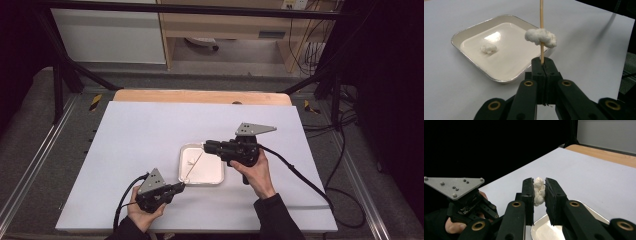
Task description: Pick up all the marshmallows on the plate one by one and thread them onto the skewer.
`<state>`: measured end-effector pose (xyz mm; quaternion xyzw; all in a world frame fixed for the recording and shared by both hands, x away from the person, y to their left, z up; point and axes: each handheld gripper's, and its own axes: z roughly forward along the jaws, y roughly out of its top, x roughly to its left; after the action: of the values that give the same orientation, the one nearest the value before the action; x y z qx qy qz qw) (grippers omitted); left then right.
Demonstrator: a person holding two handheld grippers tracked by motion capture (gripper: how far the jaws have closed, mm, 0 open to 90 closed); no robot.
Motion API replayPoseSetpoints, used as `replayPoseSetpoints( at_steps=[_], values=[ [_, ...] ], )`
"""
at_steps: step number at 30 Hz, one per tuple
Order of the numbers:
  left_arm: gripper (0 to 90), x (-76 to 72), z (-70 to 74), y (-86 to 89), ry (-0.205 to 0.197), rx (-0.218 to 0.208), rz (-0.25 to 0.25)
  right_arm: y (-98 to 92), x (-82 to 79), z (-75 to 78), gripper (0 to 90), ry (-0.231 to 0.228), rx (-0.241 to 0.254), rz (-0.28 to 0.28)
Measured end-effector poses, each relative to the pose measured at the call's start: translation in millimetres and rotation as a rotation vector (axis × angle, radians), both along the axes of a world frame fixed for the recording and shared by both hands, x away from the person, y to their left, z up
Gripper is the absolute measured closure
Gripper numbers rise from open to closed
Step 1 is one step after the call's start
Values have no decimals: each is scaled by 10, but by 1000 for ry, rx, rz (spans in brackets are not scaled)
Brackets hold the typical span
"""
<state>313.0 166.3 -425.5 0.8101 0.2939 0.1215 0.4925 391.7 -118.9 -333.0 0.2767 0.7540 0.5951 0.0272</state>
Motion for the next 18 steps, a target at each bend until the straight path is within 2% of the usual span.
replayPoseSetpoints(
  at_steps=[18],
  values=[
    [887, -9, -4, 7, -12, -1, 2, 53, 32, -72, 784, 58, -4, 31]
  ],
)
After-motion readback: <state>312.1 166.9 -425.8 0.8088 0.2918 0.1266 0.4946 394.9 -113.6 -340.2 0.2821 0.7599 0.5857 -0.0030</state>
